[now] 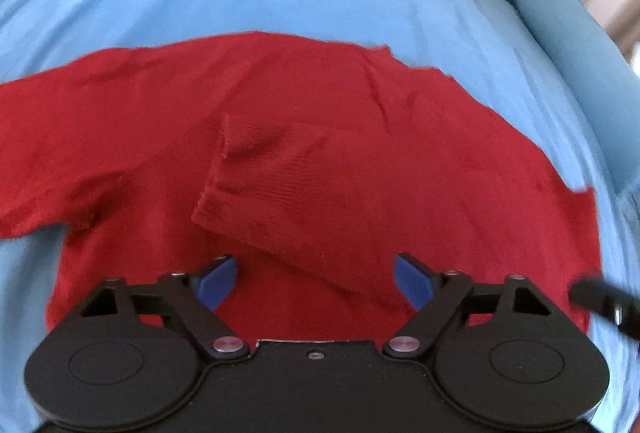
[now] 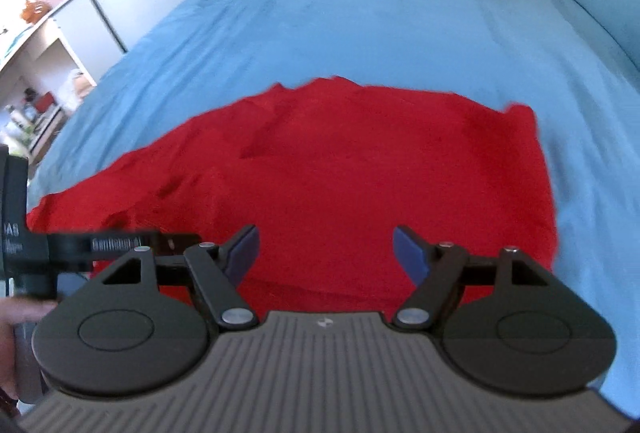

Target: Fold small clothes

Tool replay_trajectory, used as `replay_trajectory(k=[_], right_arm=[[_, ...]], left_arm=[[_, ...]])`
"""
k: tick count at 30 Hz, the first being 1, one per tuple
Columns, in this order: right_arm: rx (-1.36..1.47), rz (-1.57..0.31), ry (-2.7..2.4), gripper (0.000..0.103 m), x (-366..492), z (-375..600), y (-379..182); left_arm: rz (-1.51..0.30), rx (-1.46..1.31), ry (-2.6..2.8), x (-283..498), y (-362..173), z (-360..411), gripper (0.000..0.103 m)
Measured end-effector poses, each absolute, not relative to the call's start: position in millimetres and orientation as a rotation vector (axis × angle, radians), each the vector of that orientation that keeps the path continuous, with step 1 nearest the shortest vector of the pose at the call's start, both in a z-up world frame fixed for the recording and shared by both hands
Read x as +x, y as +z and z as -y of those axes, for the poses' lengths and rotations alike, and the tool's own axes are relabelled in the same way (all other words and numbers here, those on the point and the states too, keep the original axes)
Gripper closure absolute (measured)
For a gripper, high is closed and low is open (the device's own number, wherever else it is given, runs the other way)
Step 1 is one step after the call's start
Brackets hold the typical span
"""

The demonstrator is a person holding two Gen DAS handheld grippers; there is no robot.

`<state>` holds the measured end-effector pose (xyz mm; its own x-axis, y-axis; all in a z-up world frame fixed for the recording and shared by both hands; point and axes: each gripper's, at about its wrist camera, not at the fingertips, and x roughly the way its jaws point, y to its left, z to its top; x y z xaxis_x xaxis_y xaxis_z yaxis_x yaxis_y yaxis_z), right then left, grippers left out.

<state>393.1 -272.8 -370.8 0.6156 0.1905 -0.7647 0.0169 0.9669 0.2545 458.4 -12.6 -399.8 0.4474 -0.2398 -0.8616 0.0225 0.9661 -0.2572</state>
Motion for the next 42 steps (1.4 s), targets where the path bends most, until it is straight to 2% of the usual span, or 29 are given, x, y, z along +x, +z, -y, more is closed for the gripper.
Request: replay_trajectory(k=[2, 3, 4, 5, 6, 7, 16, 19, 23, 26, 27, 28, 29, 30, 31, 32, 35, 39, 42], right_arm=[[0.264, -0.908, 0.061, 0.014, 390.0, 275.5, -377.6], [0.271, -0.911, 0.046, 0.014, 388.1, 276.7, -381.9], [0.275, -0.913, 0.035, 0.014, 387.8, 276.3, -384.6], [0.280, -0.914, 0.021, 0.014, 386.1, 277.9, -386.8], [0.289, -0.914, 0.011, 0.014, 384.4, 278.8, -388.4], [0.297, -0.914, 0.011, 0.014, 380.4, 282.2, -388.8], [0.274, -0.909, 0.029, 0.014, 371.2, 288.2, -383.2], [0.258, -0.911, 0.024, 0.014, 368.5, 290.8, -385.5], [0.259, -0.922, 0.001, 0.014, 366.0, 295.4, -392.2], [0.240, -0.925, -0.022, 0.014, 364.1, 298.6, -394.6], [0.231, -0.924, -0.029, 0.014, 362.8, 300.4, -394.1], [0.219, -0.922, -0.036, 0.014, 362.1, 302.5, -393.3], [0.201, -0.919, -0.049, 0.014, 361.0, 304.4, -392.1], [0.167, -0.913, -0.073, 0.014, 359.7, 306.4, -390.7], [0.136, -0.909, -0.098, 0.014, 359.7, 308.6, -390.0], [0.087, -0.908, -0.141, 0.016, 359.2, 310.9, -390.0], [-0.032, -0.920, -0.257, 0.018, 359.3, 318.5, -395.6], [-0.116, -0.936, -0.322, 0.029, 359.6, 331.6, -411.8], [-0.171, -0.930, -0.318, 0.030, 361.5, 332.2, -428.4]], left_arm=[[-1.070, -0.200, -0.114, 464.6, -399.3, 16.5, 0.028], [-1.060, -0.188, -0.090, 468.6, -399.3, 17.9, 0.038], [-1.051, -0.176, -0.066, 472.7, -399.4, 19.6, 0.052], [-1.049, -0.164, -0.047, 476.9, -399.0, 20.4, 0.060], [-1.051, -0.153, -0.036, 482.2, -399.3, 21.8, 0.082], [-1.051, -0.152, -0.038, 486.6, -398.9, 22.2, 0.098], [-0.840, -0.098, -0.038, 485.2, -340.5, 10.2, 0.099], [-0.811, -0.035, 0.016, 481.1, -346.5, -1.4, 0.099], [-0.859, 0.012, 0.039, 480.8, -382.2, -11.3, 0.098], [-0.891, 0.049, 0.036, 480.1, -395.9, -9.5, 0.090], [-0.898, 0.059, 0.044, 479.6, -396.1, -9.6, 0.080], [-0.916, 0.066, 0.065, 479.9, -394.7, -10.0, 0.054], [-0.923, 0.066, 0.085, 479.1, -391.8, -11.9, 0.040], [-0.914, 0.062, 0.107, 475.2, -385.9, -13.5, 0.021], [-0.899, 0.046, 0.117, 470.7, -379.2, -14.6, 0.010], [-0.890, 0.008, 0.107, 465.7, -371.1, -16.1, 0.007], [-0.896, -0.088, -0.014, 457.4, -356.0, -9.4, 0.006], [-0.877, 0.011, -0.118, 455.0, -351.3, 32.6, 0.006], [-0.866, 0.080, -0.168, 461.8, -361.0, 58.9, 0.006]])
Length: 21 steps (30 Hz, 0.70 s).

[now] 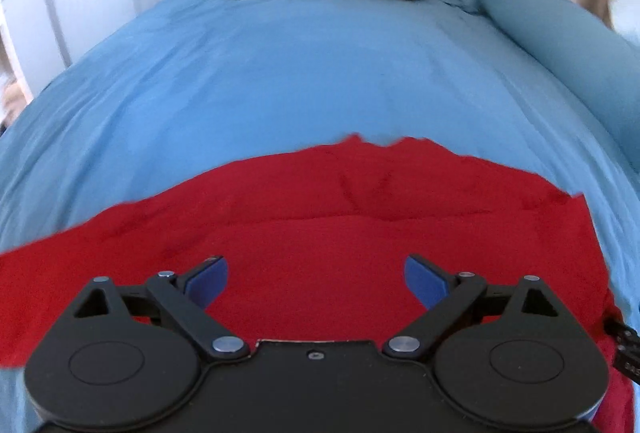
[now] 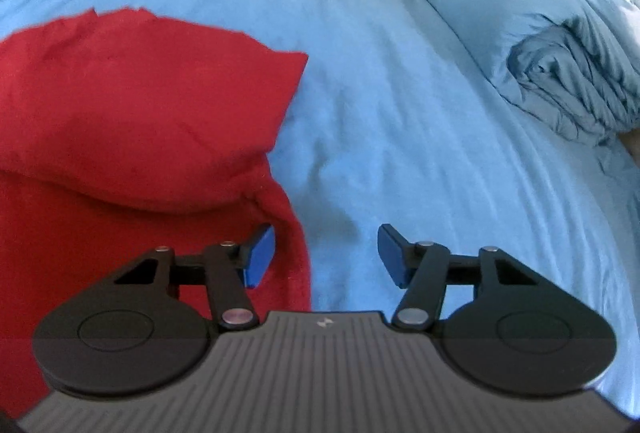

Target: Fold small clothes

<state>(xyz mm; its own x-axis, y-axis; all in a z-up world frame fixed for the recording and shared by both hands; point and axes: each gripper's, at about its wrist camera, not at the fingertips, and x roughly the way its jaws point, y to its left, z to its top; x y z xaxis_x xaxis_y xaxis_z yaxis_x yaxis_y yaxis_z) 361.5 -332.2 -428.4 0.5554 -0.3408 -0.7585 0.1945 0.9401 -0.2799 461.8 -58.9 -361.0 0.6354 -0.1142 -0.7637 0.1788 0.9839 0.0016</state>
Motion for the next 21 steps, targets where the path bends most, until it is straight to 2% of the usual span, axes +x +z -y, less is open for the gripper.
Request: replay_trajectory(k=[8, 12, 14, 20, 21], right_arm=[[-0.203, -0.757, -0.288, 0.031, 360.3, 318.3, -443.0], [-0.122, -0.731, -0.366, 0.052, 350.9, 327.6, -445.0], [-0.061, -0.731, -0.412, 0.055, 341.6, 334.5, -443.9], [-0.061, -0.761, -0.385, 0.055, 326.6, 335.9, -437.3], [-0.067, -0.736, -0.359, 0.052, 324.0, 334.4, -429.8]], left_arm=[[-0.852, 0.072, -0.230, 471.2, -381.7, 96.5, 0.006], [-0.853, 0.098, -0.234, 474.4, -387.3, 107.9, 0.006], [-0.859, 0.115, -0.233, 474.4, -390.4, 113.3, 0.006], [-0.890, 0.137, -0.207, 479.6, -399.8, 117.4, 0.006], [-0.890, 0.135, -0.202, 480.4, -399.2, 117.0, 0.006]])
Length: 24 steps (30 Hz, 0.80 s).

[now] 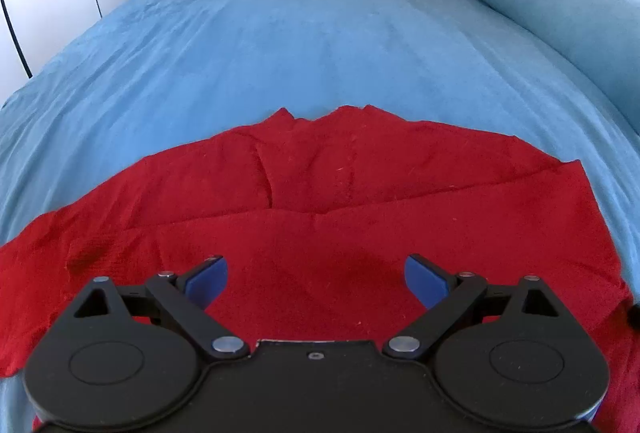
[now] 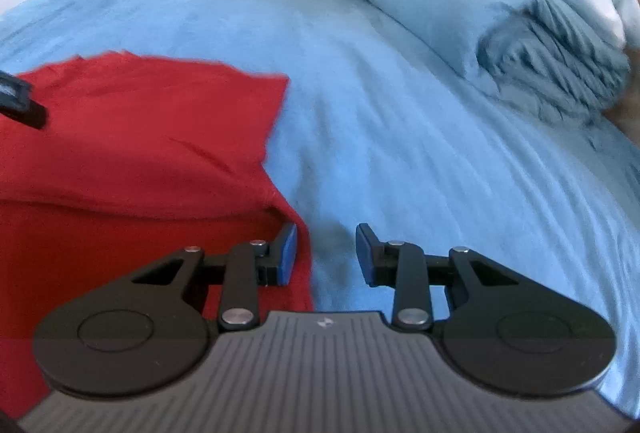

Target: Fold small clothes

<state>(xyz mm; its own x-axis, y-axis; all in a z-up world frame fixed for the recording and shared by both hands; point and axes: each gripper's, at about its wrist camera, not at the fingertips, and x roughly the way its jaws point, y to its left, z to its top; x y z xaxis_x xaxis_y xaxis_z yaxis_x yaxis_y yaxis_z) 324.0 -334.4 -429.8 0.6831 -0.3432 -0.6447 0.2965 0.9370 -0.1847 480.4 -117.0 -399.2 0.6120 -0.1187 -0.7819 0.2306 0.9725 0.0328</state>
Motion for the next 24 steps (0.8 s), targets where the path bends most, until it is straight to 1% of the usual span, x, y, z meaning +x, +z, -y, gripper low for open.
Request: replay_trajectory(k=[2, 4, 7, 9, 11, 12, 13, 14, 15, 16, 17, 18, 20, 21, 23, 24], right_arm=[[-0.076, -0.672, -0.274, 0.046, 323.5, 328.2, -413.7], [-0.057, -0.666, -0.164, 0.046, 333.9, 321.2, -407.8], [0.000, -0.716, -0.022, 0.047, 360.1, 313.6, -423.0], [0.055, -0.766, -0.054, 0.047, 376.5, 320.6, -444.0], [0.145, -0.734, -0.060, 0.045, 380.1, 332.2, -451.3], [0.131, -0.737, -0.055, 0.044, 380.8, 329.5, -448.1], [0.107, -0.737, -0.048, 0.041, 379.8, 326.3, -443.6], [0.099, -0.724, -0.031, 0.033, 375.1, 323.9, -437.9], [0.107, -0.704, -0.021, 0.020, 371.5, 326.6, -433.6], [0.102, -0.695, -0.027, 0.016, 366.9, 326.2, -432.8], [0.076, -0.707, -0.051, 0.015, 365.1, 326.8, -435.1], [0.052, -0.742, -0.083, 0.015, 363.7, 328.9, -441.7], [0.119, -0.775, -0.089, 0.015, 354.7, 340.5, -449.8], [0.149, -0.770, -0.083, 0.016, 349.1, 345.5, -449.8], [0.106, -0.788, -0.068, 0.017, 346.3, 343.2, -440.9], [0.109, -0.788, -0.065, 0.020, 345.6, 344.1, -435.9]], left_arm=[[-0.890, 0.128, -0.196, 481.6, -398.3, 116.3, 0.006], [-0.890, 0.119, -0.186, 483.3, -398.3, 115.5, 0.006], [-0.899, 0.109, -0.170, 486.0, -398.5, 113.7, 0.006], [-0.904, 0.103, -0.168, 486.3, -398.0, 111.7, 0.006], [-0.901, 0.108, -0.168, 485.7, -397.5, 109.5, 0.006], [-0.899, 0.113, -0.169, 484.8, -397.1, 108.8, 0.005], [-0.895, 0.119, -0.168, 484.1, -397.1, 107.7, 0.005], [-0.893, 0.124, -0.165, 483.1, -397.3, 106.6, 0.005], [-0.892, 0.125, -0.162, 481.7, -397.5, 104.2, 0.005], [-0.895, 0.124, -0.158, 481.5, -398.2, 102.3, 0.005], [-0.901, 0.120, -0.152, 481.7, -399.2, 100.8, 0.005], [-0.908, 0.111, -0.146, 481.9, -399.6, 99.1, 0.005], [-0.915, 0.091, -0.141, 482.1, -399.0, 96.4, 0.005], [-0.916, 0.085, -0.143, 482.2, -398.2, 95.9, 0.005], [-0.915, 0.077, -0.153, 481.9, -395.7, 95.9, 0.005], [-0.915, 0.073, -0.166, 482.0, -394.0, 97.2, 0.005]])
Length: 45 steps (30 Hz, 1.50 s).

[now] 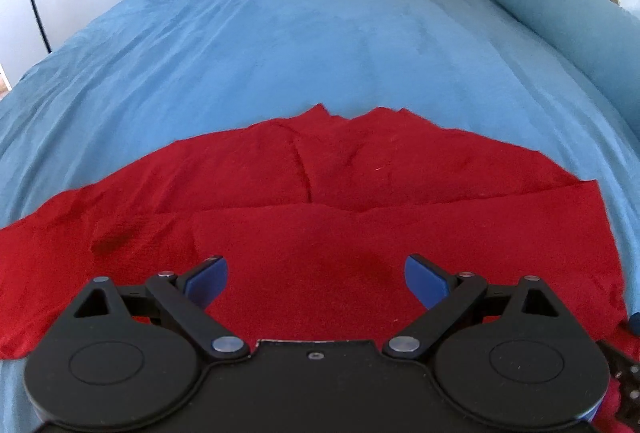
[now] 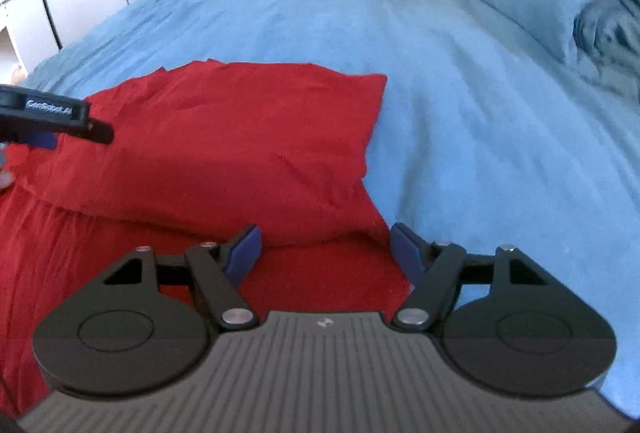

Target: Fold small clothes

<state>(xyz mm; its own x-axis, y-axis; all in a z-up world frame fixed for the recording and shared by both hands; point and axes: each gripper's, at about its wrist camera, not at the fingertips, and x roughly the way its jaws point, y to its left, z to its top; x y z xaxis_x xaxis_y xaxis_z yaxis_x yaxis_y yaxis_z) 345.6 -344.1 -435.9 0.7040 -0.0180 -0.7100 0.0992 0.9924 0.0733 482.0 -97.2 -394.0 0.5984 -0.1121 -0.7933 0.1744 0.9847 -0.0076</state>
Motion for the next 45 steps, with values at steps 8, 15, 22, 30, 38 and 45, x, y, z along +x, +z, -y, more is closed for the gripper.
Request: replay_trajectory(k=[8, 15, 22, 30, 38, 45], right_arm=[[0.382, -0.791, -0.054, 0.048, 355.0, 407.7, -414.9], [0.419, -0.879, 0.139, 0.049, 365.7, 446.5, -419.6], [0.331, -0.925, 0.242, 0.077, 376.6, 443.0, -429.0], [0.243, -0.919, 0.210, 0.087, 348.9, 430.4, -424.6], [0.217, -0.866, 0.210, 0.035, 350.0, 425.1, -396.2], [0.058, -0.755, 0.305, 0.021, 382.0, 370.5, -391.2]], left_arm=[[-0.886, 0.077, -0.473, 497.0, -361.2, 165.0, 0.006], [-0.931, 0.198, -0.659, 526.4, -379.9, 278.7, 0.006], [-0.957, 0.304, -0.612, 536.6, -414.0, 310.5, 0.006], [-0.875, 0.317, -0.544, 540.5, -437.2, 327.2, 0.000], [-0.769, 0.309, -0.384, 515.5, -389.6, 286.1, 0.000], [-0.821, 0.317, -0.177, 464.3, -378.6, 171.9, 0.000]])
